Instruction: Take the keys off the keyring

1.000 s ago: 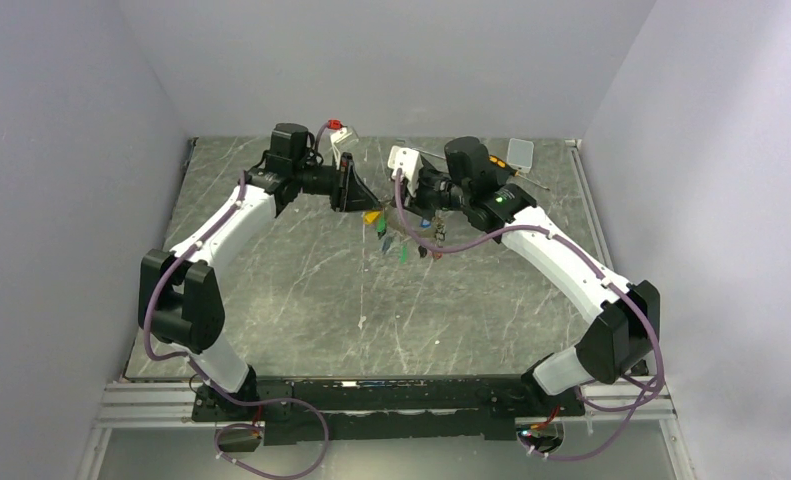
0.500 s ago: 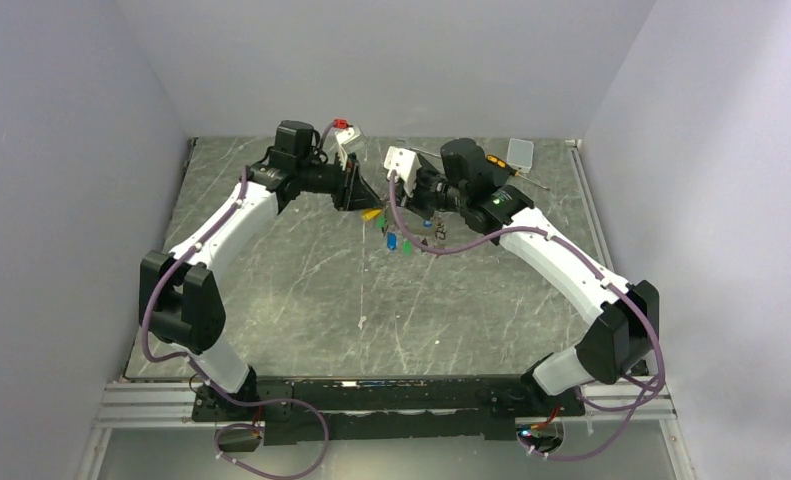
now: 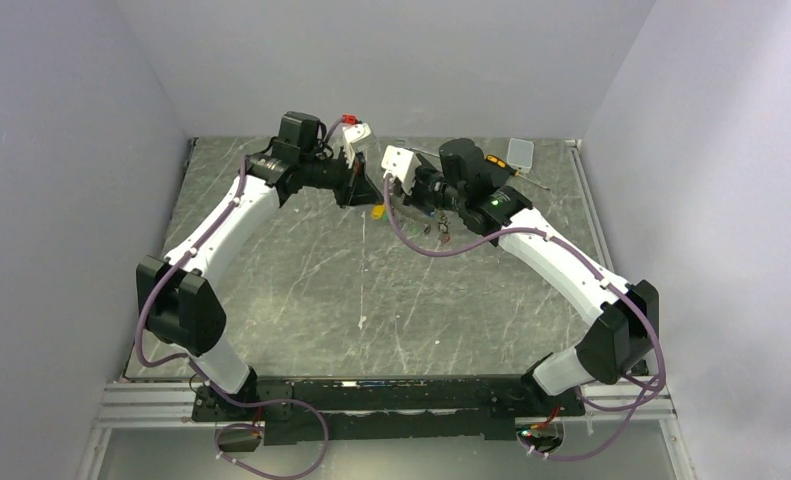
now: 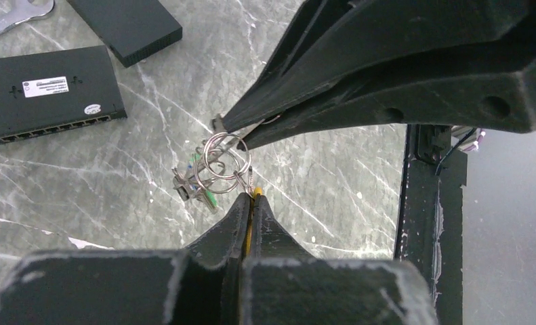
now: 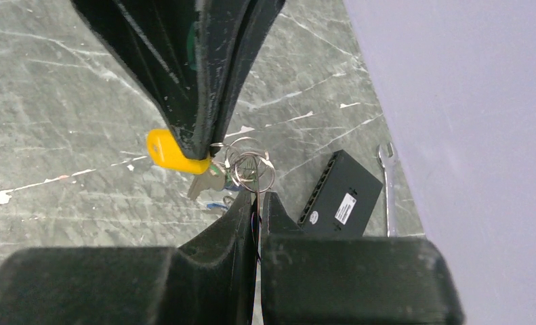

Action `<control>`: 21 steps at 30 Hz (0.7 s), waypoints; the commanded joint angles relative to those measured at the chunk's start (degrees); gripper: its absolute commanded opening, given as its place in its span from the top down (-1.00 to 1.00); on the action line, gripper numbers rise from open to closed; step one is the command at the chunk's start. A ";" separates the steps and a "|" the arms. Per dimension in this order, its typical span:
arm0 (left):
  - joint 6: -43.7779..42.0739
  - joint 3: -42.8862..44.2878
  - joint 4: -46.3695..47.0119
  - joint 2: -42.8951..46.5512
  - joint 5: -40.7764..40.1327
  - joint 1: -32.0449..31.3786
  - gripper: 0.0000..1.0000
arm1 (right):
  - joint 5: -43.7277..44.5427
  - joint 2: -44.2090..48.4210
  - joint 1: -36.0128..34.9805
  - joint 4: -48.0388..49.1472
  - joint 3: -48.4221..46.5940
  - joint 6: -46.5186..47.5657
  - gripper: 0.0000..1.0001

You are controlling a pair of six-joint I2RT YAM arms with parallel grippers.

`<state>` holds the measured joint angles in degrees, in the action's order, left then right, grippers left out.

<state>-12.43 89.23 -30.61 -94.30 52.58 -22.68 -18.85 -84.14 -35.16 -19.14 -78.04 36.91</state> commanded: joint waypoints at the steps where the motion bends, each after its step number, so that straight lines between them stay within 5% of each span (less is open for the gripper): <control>1: -1.63 0.89 -2.37 2.26 4.11 -0.56 1.00 | 3.50 1.88 -0.09 6.71 -0.38 0.28 1.00; 13: 11.99 -6.26 12.84 0.68 6.60 -0.88 0.98 | 1.55 1.43 0.00 8.63 -2.61 -9.91 1.00; 21: 18.43 -6.72 19.42 -0.91 8.66 -0.88 0.59 | 0.94 1.55 0.29 8.90 -3.05 -12.65 1.00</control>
<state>1.63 82.87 -15.86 -94.52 57.78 -23.07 -17.50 -84.20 -35.16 -17.47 -78.04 26.96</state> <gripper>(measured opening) 0.167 0.064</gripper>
